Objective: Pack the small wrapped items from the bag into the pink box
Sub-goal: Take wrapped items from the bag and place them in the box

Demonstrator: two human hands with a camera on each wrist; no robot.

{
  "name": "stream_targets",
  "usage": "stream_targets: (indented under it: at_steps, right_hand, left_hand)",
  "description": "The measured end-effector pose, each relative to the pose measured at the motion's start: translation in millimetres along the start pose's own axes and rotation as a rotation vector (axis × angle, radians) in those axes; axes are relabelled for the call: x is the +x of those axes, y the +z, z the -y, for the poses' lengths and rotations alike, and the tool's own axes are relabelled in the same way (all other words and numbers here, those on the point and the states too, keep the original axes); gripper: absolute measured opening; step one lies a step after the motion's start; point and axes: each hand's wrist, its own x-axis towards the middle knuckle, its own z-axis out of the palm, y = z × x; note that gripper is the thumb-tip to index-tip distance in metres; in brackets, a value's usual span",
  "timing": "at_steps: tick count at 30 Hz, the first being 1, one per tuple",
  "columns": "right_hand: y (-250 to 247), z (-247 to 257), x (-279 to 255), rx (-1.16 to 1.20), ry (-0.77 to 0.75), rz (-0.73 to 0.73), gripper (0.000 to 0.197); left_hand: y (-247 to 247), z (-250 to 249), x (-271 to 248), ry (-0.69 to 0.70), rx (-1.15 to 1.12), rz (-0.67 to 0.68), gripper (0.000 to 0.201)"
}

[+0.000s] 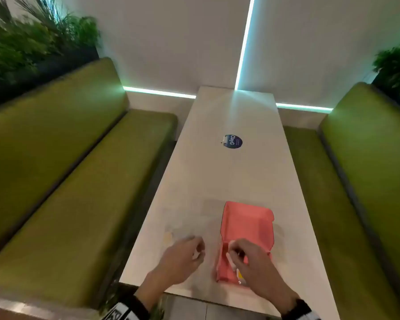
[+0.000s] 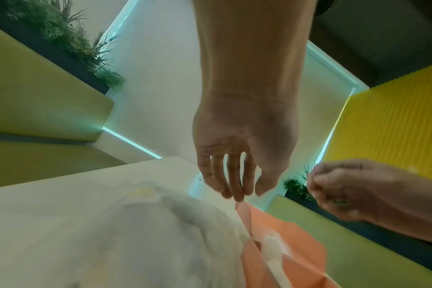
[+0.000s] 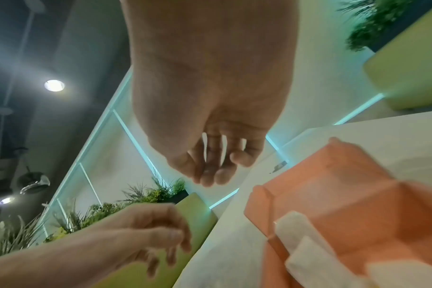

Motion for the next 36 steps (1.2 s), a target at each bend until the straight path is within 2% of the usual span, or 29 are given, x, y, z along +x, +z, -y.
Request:
stream_targets:
  at_steps: [2,4,8,10,12,15,19,22,24,26,28,31,33,36]
  right_hand:
    - [4.5,10.9,22.3,-0.151,-0.033,-0.087,0.012]
    - [14.2,19.9,40.6,-0.180,-0.039,-0.103,0.009]
    - [39.6,11.6,50.1,-0.158,-0.016,-0.064,0.009]
    - [46.2,8.8,51.9,-0.128,0.001,-0.039,0.010]
    - [51.0,6.2,49.2,-0.109,0.008,-0.040,0.010]
    - [52.5,5.1,44.7,-0.049,0.032,-0.092,0.011]
    - [54.5,5.1,41.4,0.041,0.043,-0.217,0.013]
    - [58.4,11.5,50.0,0.080,0.075,-0.382,0.009]
    - [62.8,16.0,60.8,0.098,0.136,-0.410,0.023]
    - [69.2,22.7,73.4,0.166,0.185,-0.367,0.041]
    - [74.1,29.1,85.6,0.234,0.176,-0.342,0.041]
    - [78.1,43.0,96.2,0.288,0.098,-0.357,0.008]
    - [79.1,49.0,98.8,0.302,0.042,-0.367,0.010]
    - [77.9,52.9,100.6,0.286,-0.007,-0.309,0.011]
  left_hand:
    - [-3.0,3.9,32.7,-0.026,0.042,-0.117,0.015]
    - [-3.7,7.8,64.0,-0.048,0.102,-0.155,0.019]
    - [9.5,19.3,109.7,-0.038,0.188,-0.122,0.033]
    - [11.0,21.4,126.0,-0.087,0.210,-0.073,0.041]
    - [14.4,25.4,134.1,-0.126,0.244,-0.008,0.038]
    - [14.8,31.9,131.0,-0.139,0.248,-0.032,0.024]
    - [3.5,34.0,109.8,-0.111,0.085,-0.235,0.014]
    - [-9.4,34.7,82.5,-0.107,-0.104,-0.425,0.007]
    - [-15.1,35.7,62.7,-0.095,-0.239,-0.522,0.006]
    - [-21.0,34.4,42.8,-0.093,-0.334,-0.577,0.009]
    - [-25.1,34.0,28.2,-0.100,-0.377,-0.607,0.011]
    - [-29.2,36.6,14.4,-0.113,-0.382,-0.600,0.012]
    - [-33.8,39.4,11.3,-0.121,-0.356,-0.585,0.005]
    - [-44.8,39.4,16.6,-0.126,-0.328,-0.529,0.025]
